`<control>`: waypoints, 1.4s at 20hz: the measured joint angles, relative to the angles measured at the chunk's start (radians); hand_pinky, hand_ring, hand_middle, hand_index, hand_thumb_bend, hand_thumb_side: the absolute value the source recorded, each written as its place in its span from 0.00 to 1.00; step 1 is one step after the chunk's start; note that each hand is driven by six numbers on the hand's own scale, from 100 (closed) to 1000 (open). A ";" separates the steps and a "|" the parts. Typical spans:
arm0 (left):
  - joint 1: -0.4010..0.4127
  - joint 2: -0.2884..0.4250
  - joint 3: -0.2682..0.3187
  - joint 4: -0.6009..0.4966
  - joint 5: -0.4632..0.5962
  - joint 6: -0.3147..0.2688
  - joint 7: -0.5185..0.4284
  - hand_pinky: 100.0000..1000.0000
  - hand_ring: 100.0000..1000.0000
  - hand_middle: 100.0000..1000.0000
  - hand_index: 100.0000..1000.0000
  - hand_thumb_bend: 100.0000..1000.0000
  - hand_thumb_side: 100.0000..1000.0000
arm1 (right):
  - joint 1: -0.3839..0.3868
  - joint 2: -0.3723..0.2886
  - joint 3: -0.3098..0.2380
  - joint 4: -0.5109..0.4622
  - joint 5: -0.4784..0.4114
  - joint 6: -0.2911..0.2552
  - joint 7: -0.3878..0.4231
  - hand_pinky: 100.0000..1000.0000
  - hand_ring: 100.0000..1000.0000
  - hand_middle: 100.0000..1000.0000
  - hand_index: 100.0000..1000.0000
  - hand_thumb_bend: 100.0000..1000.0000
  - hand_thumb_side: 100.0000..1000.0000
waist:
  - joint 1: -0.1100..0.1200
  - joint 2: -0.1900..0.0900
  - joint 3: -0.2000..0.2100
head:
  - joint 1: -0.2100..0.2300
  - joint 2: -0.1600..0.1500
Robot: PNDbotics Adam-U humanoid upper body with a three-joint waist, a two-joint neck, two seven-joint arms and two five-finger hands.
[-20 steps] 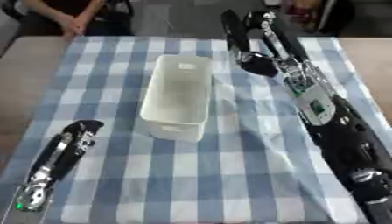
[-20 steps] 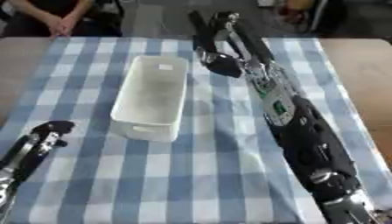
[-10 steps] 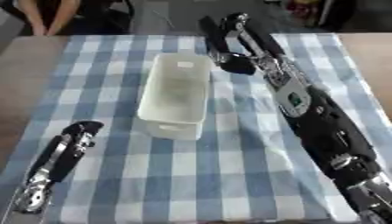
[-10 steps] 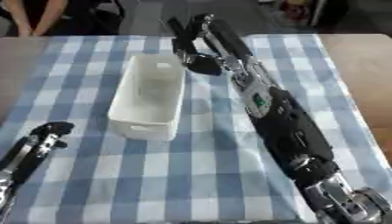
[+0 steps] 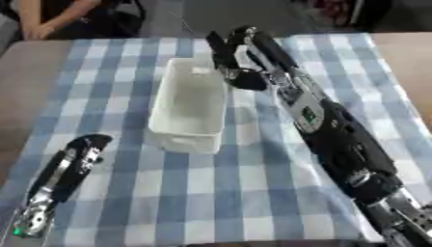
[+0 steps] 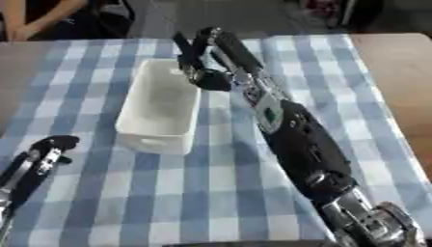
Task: Pick up objects on the table and place them in the box.
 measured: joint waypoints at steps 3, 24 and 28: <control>-0.001 -0.005 -0.002 0.000 0.000 -0.001 -0.001 0.65 0.77 0.78 0.79 1.00 1.00 | -0.003 0.011 0.012 0.000 0.008 -0.013 0.007 0.71 0.51 0.51 0.38 0.00 0.41 | 0.000 0.000 0.001 | -0.001 0.000; -0.003 -0.006 -0.006 0.000 0.000 -0.002 -0.008 0.65 0.77 0.78 0.79 1.00 1.00 | -0.014 0.034 0.045 -0.007 0.017 -0.046 0.037 0.72 0.53 0.54 0.51 0.00 0.51 | -0.001 0.000 0.010 | -0.016 0.000; -0.003 -0.006 -0.006 0.000 0.000 -0.002 -0.008 0.65 0.77 0.78 0.79 1.00 1.00 | -0.014 0.034 0.050 -0.007 0.026 -0.060 0.060 0.76 0.57 0.59 0.68 0.15 0.73 | -0.001 0.000 0.011 | -0.016 0.000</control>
